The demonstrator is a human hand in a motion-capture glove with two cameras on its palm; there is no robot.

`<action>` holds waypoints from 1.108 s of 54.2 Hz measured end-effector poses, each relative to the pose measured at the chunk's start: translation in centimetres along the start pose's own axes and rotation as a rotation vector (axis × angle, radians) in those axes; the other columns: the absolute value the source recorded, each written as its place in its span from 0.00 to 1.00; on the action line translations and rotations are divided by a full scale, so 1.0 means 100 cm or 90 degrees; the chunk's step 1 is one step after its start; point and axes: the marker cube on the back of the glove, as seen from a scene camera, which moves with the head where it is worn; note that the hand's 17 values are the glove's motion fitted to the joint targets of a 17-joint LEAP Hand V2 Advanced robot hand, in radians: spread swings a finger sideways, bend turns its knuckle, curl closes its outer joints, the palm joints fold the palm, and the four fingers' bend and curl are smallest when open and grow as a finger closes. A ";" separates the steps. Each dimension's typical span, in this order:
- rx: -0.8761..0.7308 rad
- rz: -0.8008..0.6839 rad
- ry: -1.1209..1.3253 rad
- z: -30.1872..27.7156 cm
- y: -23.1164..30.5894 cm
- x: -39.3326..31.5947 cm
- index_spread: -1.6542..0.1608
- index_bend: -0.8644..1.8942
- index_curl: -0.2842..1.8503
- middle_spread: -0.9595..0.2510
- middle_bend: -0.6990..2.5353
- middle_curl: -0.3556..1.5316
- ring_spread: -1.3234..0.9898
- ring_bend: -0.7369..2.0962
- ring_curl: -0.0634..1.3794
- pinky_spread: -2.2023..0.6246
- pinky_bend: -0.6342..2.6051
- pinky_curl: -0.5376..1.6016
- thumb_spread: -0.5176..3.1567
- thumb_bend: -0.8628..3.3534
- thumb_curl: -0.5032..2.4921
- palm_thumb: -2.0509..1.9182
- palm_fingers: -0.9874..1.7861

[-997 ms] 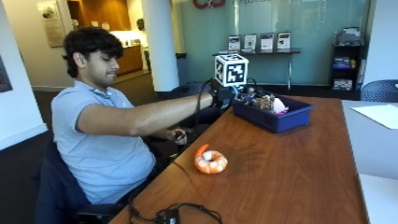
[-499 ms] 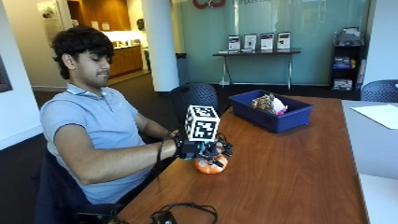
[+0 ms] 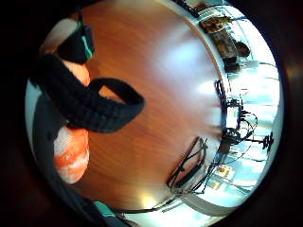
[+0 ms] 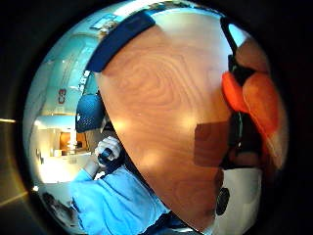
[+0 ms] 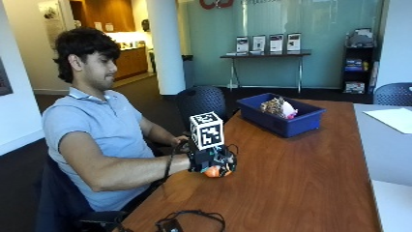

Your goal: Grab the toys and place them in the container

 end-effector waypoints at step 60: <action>0.103 -0.178 -0.241 -0.152 -0.352 -0.374 0.78 0.37 0.33 0.77 0.33 0.41 0.50 0.58 0.35 0.66 0.50 0.44 0.46 0.28 0.41 0.71 0.69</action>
